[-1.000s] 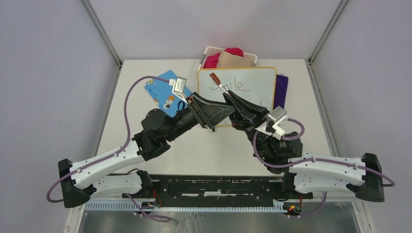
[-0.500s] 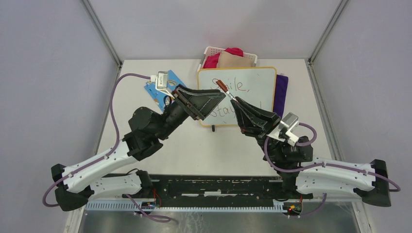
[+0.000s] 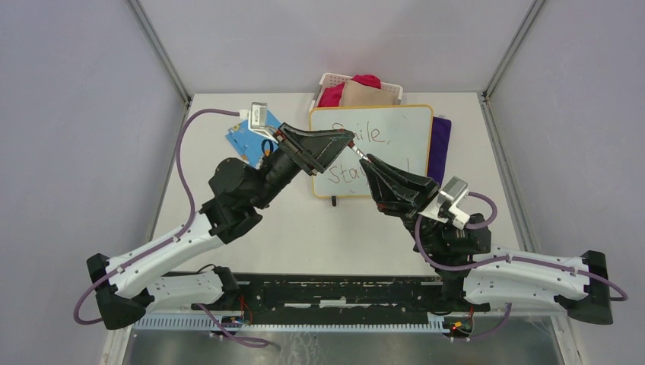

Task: Write a sentence on the whiteboard
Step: Close the whiteboard marker at the center of the board.

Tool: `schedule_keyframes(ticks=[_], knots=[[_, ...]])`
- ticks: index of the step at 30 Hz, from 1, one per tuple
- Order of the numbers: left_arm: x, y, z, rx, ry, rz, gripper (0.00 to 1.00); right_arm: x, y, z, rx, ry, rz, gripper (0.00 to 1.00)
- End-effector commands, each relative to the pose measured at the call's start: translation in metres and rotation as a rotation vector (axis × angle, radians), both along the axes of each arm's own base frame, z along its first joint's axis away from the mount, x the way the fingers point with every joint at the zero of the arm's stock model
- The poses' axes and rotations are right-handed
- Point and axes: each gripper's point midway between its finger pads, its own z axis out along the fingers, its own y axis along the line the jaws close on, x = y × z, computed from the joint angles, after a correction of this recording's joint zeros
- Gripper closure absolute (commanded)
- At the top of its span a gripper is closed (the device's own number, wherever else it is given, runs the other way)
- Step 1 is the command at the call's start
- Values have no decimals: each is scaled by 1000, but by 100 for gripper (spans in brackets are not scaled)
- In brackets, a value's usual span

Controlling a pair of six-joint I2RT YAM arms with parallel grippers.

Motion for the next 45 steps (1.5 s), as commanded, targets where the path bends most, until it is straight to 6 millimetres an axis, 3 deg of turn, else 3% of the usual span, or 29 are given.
schedule_keyframes(ticks=[1,5,18,21,26,30,45], knots=[[-8,5,24,-89,-43,-40,46,-5,-5,8,33,-14,19,100],[-11,2,21,-92,-40,-65,63,-5,-4,7,33,-12,20,100],[-24,-27,-5,-57,-19,-226,98,1,4,10,31,2,4,100],[-28,-29,-9,-45,-20,-246,96,3,6,13,32,5,-3,100],[-25,-18,-7,-41,-21,-192,67,4,6,16,34,3,-11,100],[-24,-9,-3,-55,-19,-164,53,4,5,17,36,2,-15,100],[-18,9,-2,-112,20,-101,51,4,1,14,39,7,-13,100]])
